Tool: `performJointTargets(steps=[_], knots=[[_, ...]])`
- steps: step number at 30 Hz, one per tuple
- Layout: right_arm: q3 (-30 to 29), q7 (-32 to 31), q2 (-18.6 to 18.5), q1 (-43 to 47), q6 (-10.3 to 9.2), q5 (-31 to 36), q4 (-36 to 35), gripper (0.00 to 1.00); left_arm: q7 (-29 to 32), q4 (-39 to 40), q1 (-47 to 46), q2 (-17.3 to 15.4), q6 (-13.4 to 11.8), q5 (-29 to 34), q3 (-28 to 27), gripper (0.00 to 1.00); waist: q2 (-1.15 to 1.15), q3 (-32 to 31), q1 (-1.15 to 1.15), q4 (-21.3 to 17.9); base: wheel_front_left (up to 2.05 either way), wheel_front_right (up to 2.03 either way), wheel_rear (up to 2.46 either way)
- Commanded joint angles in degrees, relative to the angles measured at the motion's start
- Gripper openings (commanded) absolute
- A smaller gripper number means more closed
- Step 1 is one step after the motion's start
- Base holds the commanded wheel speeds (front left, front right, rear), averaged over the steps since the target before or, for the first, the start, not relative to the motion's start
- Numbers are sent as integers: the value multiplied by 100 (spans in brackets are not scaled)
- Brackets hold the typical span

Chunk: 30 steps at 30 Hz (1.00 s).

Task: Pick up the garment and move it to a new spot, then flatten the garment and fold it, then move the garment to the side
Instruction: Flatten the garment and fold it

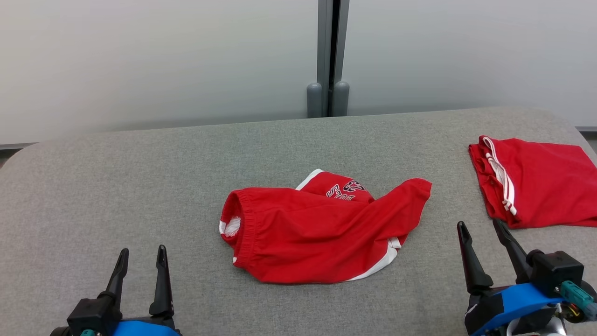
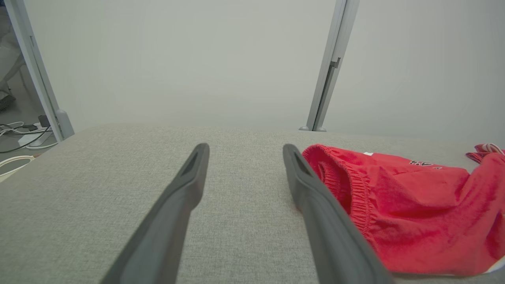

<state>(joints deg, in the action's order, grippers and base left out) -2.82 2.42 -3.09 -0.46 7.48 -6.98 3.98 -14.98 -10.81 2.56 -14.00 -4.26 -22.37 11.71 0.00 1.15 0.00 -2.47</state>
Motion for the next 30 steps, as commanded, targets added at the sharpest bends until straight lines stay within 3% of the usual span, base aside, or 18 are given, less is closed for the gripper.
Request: performJointTargets(steps=[1,8,18,30], knots=[[-8,-17,19,82,3,12,-39,100,-22,25,32,-5,-31,-10,-15,100,0,8,0,-10,0,0,0],[16,-74,23,122,3,-79,-12,100,135,-27,-231,38,82,-1,166,100,0,69,0,-53,0,0,0],[325,-49,20,-124,3,-205,146,100,1354,-806,-1243,292,818,-227,941,100,0,293,0,-235,0,0,0],[521,68,20,-276,3,-284,301,100,2614,-1538,-2060,435,844,-694,984,100,0,498,0,-490,0,0,0]])
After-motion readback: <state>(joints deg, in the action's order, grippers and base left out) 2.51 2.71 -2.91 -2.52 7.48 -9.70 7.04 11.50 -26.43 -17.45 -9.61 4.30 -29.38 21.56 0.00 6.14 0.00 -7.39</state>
